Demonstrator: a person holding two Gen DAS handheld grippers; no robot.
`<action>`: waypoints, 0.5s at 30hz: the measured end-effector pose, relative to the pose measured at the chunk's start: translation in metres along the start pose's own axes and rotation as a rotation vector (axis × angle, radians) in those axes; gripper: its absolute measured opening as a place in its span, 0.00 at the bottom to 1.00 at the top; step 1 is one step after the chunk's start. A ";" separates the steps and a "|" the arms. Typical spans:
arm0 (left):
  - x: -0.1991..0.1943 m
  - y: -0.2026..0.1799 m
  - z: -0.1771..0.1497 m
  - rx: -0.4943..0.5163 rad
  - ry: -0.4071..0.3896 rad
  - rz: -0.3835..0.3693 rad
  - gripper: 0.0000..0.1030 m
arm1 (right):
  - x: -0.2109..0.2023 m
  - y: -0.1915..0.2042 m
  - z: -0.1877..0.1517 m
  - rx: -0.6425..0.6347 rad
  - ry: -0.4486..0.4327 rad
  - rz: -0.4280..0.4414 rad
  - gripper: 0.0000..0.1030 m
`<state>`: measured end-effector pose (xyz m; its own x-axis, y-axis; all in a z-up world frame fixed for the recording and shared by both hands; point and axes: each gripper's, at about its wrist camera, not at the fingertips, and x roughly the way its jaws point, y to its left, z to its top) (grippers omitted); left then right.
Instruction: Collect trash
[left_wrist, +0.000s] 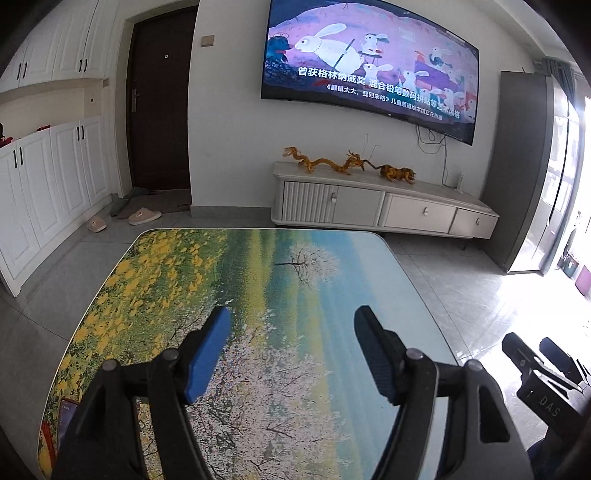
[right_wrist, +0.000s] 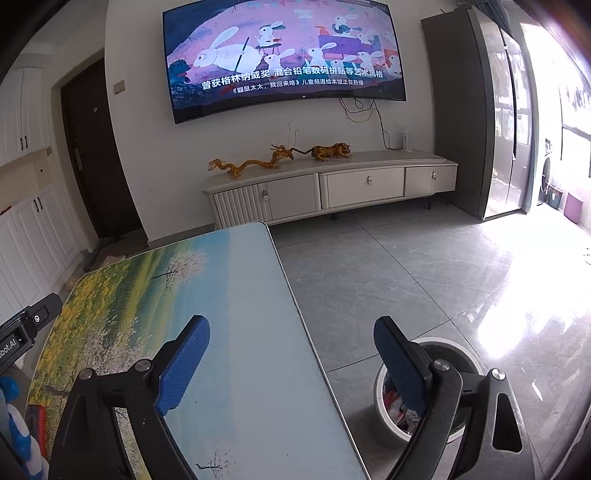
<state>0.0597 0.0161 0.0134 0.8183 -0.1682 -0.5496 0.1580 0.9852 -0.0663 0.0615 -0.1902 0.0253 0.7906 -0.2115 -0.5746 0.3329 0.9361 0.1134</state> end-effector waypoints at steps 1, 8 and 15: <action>0.001 0.001 -0.001 0.001 -0.002 0.005 0.68 | 0.000 0.002 -0.001 -0.002 -0.004 -0.008 0.93; -0.003 0.007 -0.003 -0.004 -0.042 0.044 0.68 | 0.001 0.014 -0.006 -0.043 -0.031 -0.035 1.00; -0.006 -0.005 -0.003 0.035 -0.053 0.037 0.69 | 0.000 0.020 -0.010 -0.065 -0.054 -0.050 1.00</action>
<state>0.0523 0.0123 0.0145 0.8519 -0.1345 -0.5062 0.1460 0.9891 -0.0171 0.0632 -0.1685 0.0189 0.8010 -0.2712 -0.5337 0.3395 0.9401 0.0318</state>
